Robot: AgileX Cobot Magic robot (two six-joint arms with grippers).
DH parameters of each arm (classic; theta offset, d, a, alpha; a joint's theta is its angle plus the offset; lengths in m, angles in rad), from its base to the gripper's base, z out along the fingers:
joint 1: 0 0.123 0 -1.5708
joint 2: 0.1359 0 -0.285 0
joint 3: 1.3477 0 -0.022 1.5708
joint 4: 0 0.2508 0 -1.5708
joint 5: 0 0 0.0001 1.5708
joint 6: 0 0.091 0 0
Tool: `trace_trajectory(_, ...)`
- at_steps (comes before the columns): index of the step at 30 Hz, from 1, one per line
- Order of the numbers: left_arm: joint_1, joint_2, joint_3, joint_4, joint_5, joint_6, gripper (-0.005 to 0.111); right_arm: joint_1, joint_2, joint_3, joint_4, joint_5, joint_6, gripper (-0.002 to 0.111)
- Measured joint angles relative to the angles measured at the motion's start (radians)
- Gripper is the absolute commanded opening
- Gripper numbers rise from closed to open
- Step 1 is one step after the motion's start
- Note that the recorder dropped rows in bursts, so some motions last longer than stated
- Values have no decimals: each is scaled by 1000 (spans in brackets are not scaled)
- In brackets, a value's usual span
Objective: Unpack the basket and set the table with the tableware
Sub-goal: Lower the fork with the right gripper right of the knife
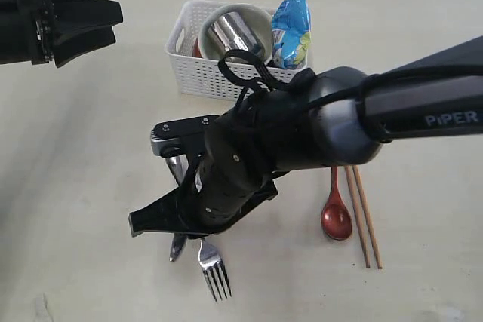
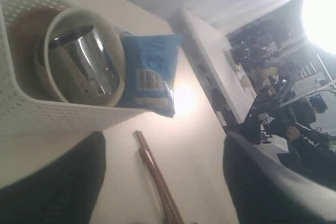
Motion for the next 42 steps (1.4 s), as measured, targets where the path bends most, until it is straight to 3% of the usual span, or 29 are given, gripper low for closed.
trace_trajectory(7,0,0,0,0,0,0,61,-4,-53,4,-7,2,-2,0)
trace_trajectory(17,0,0,0,3,0,0,54,-162,-161,4,-85,65,153,0)
trace_trajectory(42,0,0,0,3,0,0,54,-143,11,4,38,-20,269,0)
